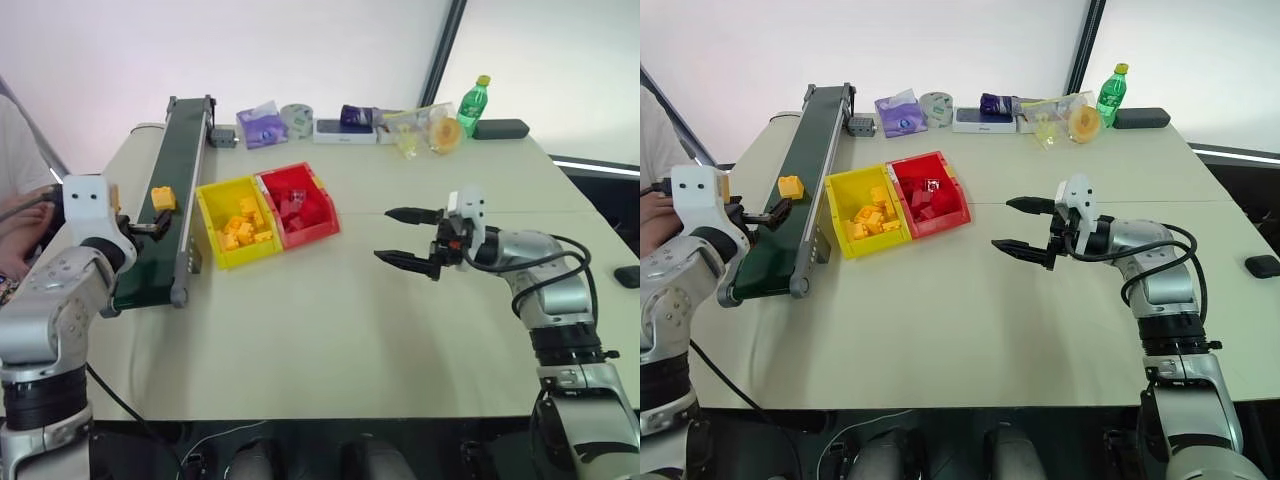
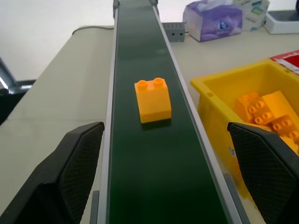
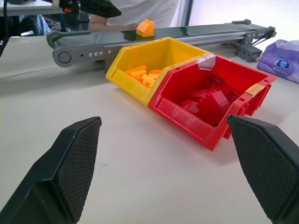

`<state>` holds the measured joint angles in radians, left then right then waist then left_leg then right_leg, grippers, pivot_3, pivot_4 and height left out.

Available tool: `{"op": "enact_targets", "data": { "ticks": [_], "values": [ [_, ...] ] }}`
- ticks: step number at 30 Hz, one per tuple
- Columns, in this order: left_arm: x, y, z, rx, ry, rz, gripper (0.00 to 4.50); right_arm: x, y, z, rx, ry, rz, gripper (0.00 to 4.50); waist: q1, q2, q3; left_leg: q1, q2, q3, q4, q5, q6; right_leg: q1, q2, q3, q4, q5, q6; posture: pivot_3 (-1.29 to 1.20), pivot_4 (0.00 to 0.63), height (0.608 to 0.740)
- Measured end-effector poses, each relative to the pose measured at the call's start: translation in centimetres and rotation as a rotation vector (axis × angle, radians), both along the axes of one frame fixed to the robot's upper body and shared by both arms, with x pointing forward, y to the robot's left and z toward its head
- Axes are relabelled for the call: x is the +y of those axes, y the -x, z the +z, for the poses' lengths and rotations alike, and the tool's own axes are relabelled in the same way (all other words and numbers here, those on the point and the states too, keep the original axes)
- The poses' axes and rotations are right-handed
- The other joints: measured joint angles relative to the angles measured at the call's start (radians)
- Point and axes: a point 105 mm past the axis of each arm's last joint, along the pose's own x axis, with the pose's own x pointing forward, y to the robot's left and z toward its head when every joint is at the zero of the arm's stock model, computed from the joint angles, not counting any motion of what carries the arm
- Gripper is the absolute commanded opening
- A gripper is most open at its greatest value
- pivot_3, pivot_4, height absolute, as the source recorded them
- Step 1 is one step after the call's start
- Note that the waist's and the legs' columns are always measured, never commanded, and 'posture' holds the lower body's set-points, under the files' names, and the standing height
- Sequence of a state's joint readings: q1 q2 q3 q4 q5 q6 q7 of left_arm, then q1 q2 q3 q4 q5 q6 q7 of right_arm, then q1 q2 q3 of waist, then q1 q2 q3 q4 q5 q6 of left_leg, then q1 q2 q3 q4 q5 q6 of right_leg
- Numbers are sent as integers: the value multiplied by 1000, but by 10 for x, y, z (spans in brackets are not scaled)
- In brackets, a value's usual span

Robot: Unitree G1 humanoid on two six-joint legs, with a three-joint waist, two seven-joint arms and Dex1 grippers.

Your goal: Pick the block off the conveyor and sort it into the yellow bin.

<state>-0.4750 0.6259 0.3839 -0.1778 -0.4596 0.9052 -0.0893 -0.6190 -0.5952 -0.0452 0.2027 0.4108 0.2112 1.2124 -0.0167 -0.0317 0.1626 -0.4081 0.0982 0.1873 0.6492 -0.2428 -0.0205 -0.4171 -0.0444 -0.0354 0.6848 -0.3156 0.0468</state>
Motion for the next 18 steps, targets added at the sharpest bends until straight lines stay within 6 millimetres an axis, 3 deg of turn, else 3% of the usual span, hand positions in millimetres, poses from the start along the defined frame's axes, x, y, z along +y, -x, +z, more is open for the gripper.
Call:
{"op": "enact_targets", "data": {
  "ticks": [5,11,14,18],
  "values": [
    [-5,-14,-14,66,44,-22,4470,0,1,0,5,-11,-5,4500,2,0,0,0,0,0,0,0,0,0,0,0,0,0,0,0,150,740],
    [-3,-18,-32,135,47,-26,4470,-2,2,-1,14,-21,-16,4500,0,0,0,0,0,0,0,0,0,0,0,0,0,0,0,0,150,740],
    [-4,-18,-34,138,55,-40,3619,-1,3,-1,14,-24,-17,4500,1,0,0,0,0,0,0,0,0,0,0,0,0,0,0,0,150,740],
    [-7,-18,-37,141,70,-47,1472,-1,4,0,8,-24,-16,4500,1,0,0,0,0,0,0,0,0,0,0,0,0,0,0,0,150,740]
  ]
}}
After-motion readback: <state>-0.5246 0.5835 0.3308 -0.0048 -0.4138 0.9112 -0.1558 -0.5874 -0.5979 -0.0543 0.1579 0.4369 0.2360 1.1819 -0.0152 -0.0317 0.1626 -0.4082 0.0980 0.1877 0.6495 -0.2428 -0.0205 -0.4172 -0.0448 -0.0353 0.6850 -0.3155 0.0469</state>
